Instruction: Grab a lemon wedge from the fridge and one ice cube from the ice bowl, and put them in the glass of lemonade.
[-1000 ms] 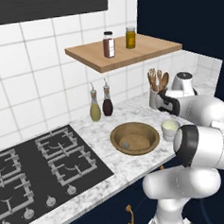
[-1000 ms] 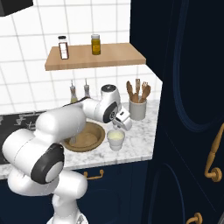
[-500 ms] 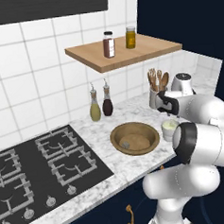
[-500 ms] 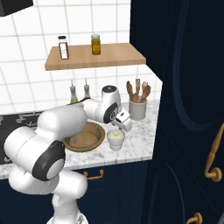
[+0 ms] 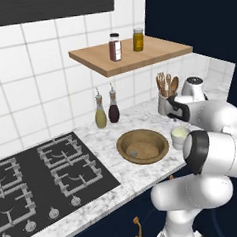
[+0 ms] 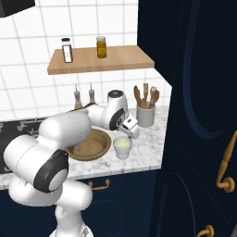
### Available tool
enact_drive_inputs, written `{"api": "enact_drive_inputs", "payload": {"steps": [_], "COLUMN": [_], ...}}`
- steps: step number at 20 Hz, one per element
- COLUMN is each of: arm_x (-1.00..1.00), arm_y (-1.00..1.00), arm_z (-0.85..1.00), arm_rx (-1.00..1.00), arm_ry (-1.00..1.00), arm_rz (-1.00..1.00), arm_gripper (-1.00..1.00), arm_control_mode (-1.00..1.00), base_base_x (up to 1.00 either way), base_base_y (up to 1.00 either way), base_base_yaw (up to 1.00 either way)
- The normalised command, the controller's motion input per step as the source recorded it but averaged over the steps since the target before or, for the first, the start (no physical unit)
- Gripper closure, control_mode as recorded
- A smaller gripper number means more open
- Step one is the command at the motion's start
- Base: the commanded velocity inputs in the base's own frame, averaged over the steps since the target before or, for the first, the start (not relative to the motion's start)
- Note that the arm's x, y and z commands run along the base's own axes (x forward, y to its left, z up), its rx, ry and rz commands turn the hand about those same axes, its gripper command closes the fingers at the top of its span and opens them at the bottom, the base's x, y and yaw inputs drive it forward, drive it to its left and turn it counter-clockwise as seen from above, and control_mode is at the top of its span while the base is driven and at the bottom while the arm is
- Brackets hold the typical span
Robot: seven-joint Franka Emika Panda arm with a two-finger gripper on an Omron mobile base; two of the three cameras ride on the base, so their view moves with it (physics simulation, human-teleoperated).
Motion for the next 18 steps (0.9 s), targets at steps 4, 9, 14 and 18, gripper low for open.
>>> {"api": "enact_drive_inputs", "payload": {"steps": [4, 9, 14, 18], "arm_x": [-0.4, -0.47, -0.5, -0.96], "arm_y": [0.0, 0.0, 0.0, 0.09], "arm_z": [0.3, 0.12, 0.11, 0.19], "arm_rx": [0.03, 0.02, 0.02, 0.03], "arm_ry": [-0.14, -0.15, -0.12, -0.11], "arm_rz": [0.0, 0.0, 0.0, 0.0], "arm_gripper": [-1.0, -1.0, -1.0, -1.0], "arm_control_mode": [-1.0, -1.0, -1.0, -1.0], "base_base_x": [0.0, 0.0, 0.0, 0.0], "base_base_y": [0.0, 0.0, 0.0, 0.0], "base_base_yaw": [0.0, 0.0, 0.0, 0.0]}}
